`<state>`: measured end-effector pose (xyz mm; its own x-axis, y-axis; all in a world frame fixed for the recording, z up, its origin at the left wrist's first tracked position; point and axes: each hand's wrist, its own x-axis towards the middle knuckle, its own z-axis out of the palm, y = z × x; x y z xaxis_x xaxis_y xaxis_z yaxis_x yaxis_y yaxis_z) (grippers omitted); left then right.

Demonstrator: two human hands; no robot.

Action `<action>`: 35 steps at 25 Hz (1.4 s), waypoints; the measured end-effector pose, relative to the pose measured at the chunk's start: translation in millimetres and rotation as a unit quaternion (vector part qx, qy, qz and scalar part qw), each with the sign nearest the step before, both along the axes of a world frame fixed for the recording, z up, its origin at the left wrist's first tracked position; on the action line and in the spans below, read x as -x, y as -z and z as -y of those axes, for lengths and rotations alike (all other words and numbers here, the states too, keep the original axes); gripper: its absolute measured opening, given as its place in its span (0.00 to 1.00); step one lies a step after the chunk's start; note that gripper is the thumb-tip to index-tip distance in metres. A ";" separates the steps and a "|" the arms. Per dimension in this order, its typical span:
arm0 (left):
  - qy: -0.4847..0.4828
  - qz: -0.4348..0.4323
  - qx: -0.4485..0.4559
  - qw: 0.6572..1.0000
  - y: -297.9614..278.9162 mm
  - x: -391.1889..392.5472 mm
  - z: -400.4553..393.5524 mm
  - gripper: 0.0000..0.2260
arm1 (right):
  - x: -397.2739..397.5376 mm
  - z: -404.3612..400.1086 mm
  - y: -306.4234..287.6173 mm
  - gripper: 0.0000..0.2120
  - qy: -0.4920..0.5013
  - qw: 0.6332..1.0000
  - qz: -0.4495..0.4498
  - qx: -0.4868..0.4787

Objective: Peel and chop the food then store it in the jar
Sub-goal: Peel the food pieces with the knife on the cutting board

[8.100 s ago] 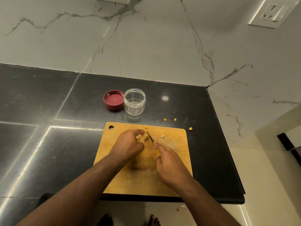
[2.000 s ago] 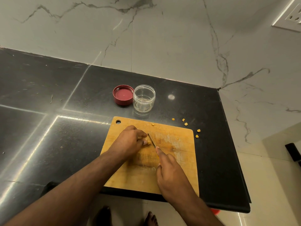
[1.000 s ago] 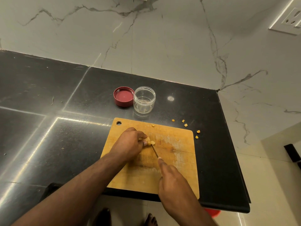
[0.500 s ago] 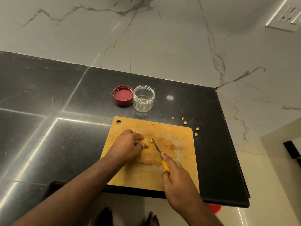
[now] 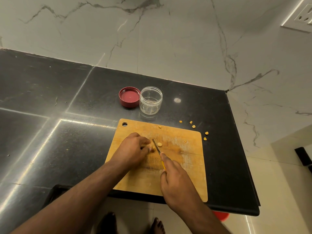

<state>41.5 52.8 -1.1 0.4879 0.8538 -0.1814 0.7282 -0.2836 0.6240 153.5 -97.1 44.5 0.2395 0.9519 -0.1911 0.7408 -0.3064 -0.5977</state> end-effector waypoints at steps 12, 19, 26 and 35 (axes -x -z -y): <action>0.003 0.000 -0.004 1.000 -0.8 0.8 -0.3 0.18 | 0.9 -0.8 3.7 0.25 -0.011 1.000 0.009 0.000; 0.008 -0.006 0.003 1.000 2.1 1.0 -2.9 0.17 | -4.2 1.3 4.1 0.25 0.011 1.000 -0.012 -0.003; 0.026 -0.023 0.004 0.999 1.7 -1.3 -7.3 0.16 | -0.8 8.7 5.8 0.25 -0.003 1.000 -0.018 0.000; 0.029 -0.028 0.006 0.999 -1.9 -3.0 -7.6 0.16 | 2.6 3.5 8.2 0.26 -0.014 1.000 0.000 0.004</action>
